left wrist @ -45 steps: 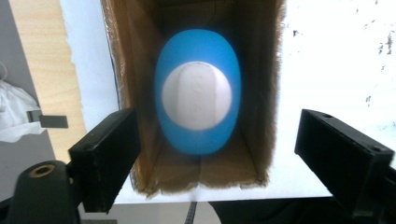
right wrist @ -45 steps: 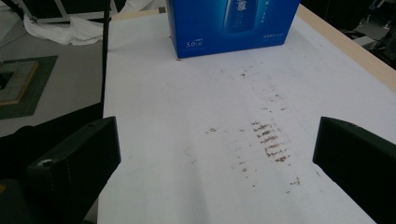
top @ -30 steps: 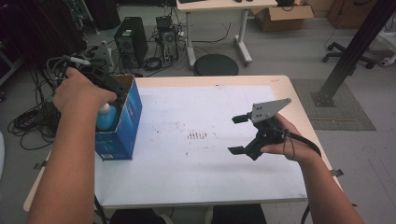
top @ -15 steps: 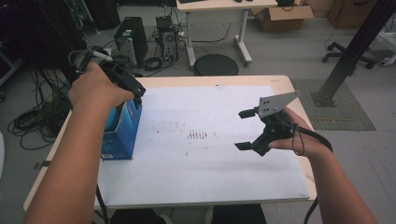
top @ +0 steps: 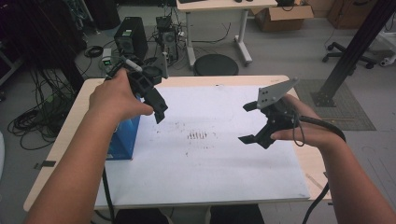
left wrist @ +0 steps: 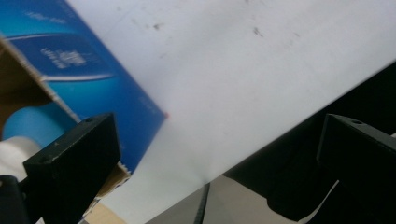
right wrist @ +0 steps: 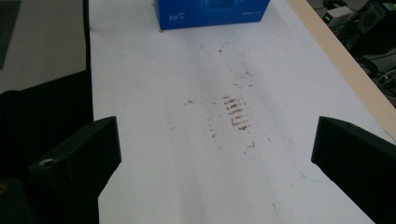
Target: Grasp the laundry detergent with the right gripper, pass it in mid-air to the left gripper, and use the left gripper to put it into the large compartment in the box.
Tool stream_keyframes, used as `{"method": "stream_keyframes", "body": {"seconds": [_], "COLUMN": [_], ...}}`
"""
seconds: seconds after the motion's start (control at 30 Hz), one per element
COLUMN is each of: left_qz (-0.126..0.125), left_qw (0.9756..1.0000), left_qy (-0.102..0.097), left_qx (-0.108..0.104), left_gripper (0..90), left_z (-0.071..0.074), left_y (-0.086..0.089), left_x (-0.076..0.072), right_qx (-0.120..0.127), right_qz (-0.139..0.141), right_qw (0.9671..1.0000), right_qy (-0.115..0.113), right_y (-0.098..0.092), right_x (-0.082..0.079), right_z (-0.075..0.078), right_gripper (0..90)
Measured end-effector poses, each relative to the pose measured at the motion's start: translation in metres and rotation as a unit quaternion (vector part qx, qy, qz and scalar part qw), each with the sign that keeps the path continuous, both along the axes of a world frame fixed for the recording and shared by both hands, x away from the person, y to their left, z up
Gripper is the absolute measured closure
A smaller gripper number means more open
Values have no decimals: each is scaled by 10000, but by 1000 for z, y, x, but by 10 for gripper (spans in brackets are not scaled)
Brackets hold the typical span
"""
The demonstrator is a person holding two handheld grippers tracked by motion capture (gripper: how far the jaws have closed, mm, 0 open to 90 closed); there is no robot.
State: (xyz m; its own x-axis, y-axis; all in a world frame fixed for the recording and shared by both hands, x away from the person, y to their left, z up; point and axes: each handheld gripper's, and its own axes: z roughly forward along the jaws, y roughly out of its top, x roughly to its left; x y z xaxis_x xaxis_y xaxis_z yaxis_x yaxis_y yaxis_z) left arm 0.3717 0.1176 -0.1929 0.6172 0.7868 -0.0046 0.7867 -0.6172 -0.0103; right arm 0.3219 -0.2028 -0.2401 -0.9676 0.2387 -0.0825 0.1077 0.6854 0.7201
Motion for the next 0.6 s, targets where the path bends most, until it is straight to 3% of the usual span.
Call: {"method": "stream_keyframes", "body": {"seconds": [0.13, 0.23, 0.27, 0.4, 0.6], "left_qz": [-480, -870, -1046, -1658, -2111], "left_qw": [9988, 9961, 9945, 9860, 9768], "left_qy": [88, 118, 69, 182, 336], "left_qx": [-21, 8, -13, 66, 139], "left_gripper": [2, 2, 2, 2, 2], "left_z": [-2, -3, -4, -7, -16], "left_y": [-12, -21, -24, -34, -41], "left_x": [-12, -19, -22, -28, -28], "right_qx": [-315, -575, -660, -1003, -1470], "right_qz": [31, 26, 39, 75, 175], "right_qw": [9995, 9983, 9978, 9949, 9888], "right_qy": [-39, -28, -25, 6, 205], "right_y": [6, 9, 9, 12, 12], "right_x": [-3, -4, -3, 0, 17], "right_z": [10, 14, 14, 15, 6], "right_gripper": [17, 21, 21, 22, 28]}}
